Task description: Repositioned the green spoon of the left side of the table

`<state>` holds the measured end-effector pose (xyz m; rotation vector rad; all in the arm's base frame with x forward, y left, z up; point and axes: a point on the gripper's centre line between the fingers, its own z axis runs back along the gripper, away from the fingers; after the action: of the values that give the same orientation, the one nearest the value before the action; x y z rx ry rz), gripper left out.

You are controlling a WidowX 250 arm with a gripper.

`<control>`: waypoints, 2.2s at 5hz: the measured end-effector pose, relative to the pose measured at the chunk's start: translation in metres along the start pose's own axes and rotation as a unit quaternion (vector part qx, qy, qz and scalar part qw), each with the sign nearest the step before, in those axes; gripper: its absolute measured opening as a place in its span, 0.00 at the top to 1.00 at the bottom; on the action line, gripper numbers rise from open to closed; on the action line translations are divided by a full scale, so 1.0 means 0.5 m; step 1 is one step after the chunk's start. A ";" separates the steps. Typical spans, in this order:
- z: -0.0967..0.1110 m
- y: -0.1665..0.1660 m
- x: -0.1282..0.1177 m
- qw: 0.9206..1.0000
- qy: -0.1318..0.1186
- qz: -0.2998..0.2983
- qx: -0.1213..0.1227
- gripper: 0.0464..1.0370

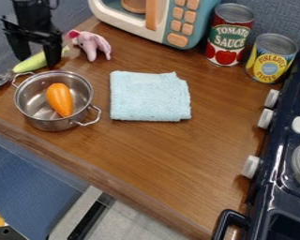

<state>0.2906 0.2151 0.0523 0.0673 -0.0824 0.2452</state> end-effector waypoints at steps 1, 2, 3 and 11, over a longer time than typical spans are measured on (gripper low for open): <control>-0.006 0.003 -0.002 1.000 -0.001 0.001 0.012 0.38; -0.009 -0.005 -0.006 1.000 -0.001 -0.003 0.008 0.64; -0.005 -0.015 -0.013 1.000 0.001 -0.001 -0.004 0.65; 0.155 0.137 0.161 0.829 -0.259 0.469 0.157 0.65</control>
<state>0.3460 0.2947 0.1405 0.4287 -0.6289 1.2341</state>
